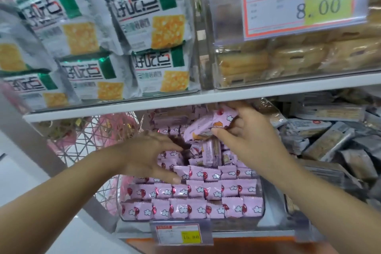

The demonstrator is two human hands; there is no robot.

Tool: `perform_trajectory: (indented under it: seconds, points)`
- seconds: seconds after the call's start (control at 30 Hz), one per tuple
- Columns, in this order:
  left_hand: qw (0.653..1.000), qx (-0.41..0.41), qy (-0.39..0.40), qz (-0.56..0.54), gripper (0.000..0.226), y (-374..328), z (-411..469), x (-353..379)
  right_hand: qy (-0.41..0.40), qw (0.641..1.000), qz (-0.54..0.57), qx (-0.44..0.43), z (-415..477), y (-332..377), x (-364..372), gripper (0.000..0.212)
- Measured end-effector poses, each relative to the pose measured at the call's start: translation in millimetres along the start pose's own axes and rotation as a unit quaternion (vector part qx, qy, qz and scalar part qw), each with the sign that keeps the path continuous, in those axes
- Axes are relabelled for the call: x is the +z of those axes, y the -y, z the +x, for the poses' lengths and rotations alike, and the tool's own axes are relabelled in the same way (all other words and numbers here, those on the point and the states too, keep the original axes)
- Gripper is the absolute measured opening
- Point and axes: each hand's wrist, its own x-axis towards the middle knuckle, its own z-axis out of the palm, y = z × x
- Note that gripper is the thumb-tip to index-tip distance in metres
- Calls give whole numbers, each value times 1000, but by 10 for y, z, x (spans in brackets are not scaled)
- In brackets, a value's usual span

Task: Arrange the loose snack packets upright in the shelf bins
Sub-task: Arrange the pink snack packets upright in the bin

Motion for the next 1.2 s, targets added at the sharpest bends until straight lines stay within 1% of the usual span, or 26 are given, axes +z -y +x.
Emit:
perform_trajectory:
  seconds: [0.03, 0.1, 0.13, 0.23, 0.3, 0.37, 0.5, 0.57, 0.63, 0.7, 0.77, 0.8, 0.9, 1.0, 1.1, 1.2]
  points:
    - [1000, -3, -7, -10, 94, 10, -33, 11, 12, 998, -51, -25, 67, 25, 70, 25]
    - [1000, -6, -25, -18, 90, 50, -71, 49, 49, 986, -147, -61, 215, 59, 221, 41]
    - [999, -4, -34, -18, 89, 68, -82, 72, 78, 977, -187, -61, 287, 75, 292, 47]
    - [999, 4, -52, -3, 89, 122, -94, 147, 149, 947, -283, -32, 466, 120, 467, 50]
    - [998, 13, -67, 7, 97, 157, -83, 190, 175, 935, -308, -30, 564, 132, 574, 50]
    - [996, 21, -86, 14, 103, 183, -79, 227, 213, 931, -294, -28, 642, 121, 671, 48]
    - [992, 30, -122, 7, 97, 239, -118, 286, 297, 904, -307, 4, 733, 13, 790, 53]
    - [989, 37, -141, 7, 93, 253, -141, 303, 311, 896, -317, 10, 753, -18, 806, 51]
    - [987, 40, -154, 1, 87, 261, -147, 317, 326, 886, -330, -6, 768, -8, 801, 48]
    - [986, 42, -158, -6, 88, 267, -147, 333, 352, 858, -372, -31, 779, 13, 809, 37]
    - [985, 45, -169, -9, 93, 280, -141, 347, 365, 836, -405, -57, 798, 38, 823, 25]
    - [984, 44, -174, -10, 95, 286, -140, 356, 367, 828, -418, -72, 814, 33, 825, 24]
    - [982, 42, -185, -13, 95, 287, -141, 380, 356, 810, -456, -98, 855, -4, 797, 36]
    - [980, 44, -192, -17, 94, 298, -122, 393, 349, 782, -500, -127, 843, 10, 746, 34]
    - [981, 39, -190, -23, 91, 306, -105, 406, 355, 779, -495, -149, 834, 21, 736, 34]
    - [981, 35, -187, -25, 91, 303, -98, 408, 371, 776, -491, -138, 862, -23, 734, 35]
